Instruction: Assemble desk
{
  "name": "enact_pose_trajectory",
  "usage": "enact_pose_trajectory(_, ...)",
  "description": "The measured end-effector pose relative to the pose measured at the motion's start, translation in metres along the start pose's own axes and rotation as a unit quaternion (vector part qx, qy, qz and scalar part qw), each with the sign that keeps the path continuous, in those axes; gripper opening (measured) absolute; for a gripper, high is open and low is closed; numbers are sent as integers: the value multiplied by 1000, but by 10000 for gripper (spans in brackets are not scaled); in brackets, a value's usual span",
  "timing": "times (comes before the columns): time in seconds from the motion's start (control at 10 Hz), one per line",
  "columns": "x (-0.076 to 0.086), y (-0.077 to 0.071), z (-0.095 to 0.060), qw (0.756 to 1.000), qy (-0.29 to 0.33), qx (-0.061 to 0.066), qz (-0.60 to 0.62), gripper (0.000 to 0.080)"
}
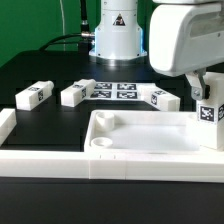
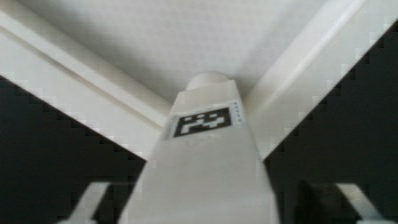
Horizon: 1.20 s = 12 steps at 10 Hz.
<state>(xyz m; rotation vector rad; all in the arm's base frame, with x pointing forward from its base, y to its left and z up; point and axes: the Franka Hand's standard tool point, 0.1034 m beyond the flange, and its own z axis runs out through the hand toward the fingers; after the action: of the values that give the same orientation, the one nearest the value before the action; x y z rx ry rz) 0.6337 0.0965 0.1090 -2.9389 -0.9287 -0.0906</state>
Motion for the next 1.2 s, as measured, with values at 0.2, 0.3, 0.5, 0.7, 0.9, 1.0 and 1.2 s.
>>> enact_pose_trajectory(0.2,0,0,0,1000,0,0,1,288)
enact_pose_trajectory(0.3,0,0,0,1000,0,0,7,288)
enact_pose_trajectory(0.5,0,0,0,999,0,1,51,288)
enact_pose_trajectory(0.7,0,-2,1,984,0,2,176,288)
enact_pose_trajectory(0.9,-1,-2,1,951,0,7,309,290)
enact_pose_trajectory(1.0,-1,-3,2,936,-1,7,353,290)
enact_pose_trajectory(1.2,-1,-3,2,894,-2,7,449,290)
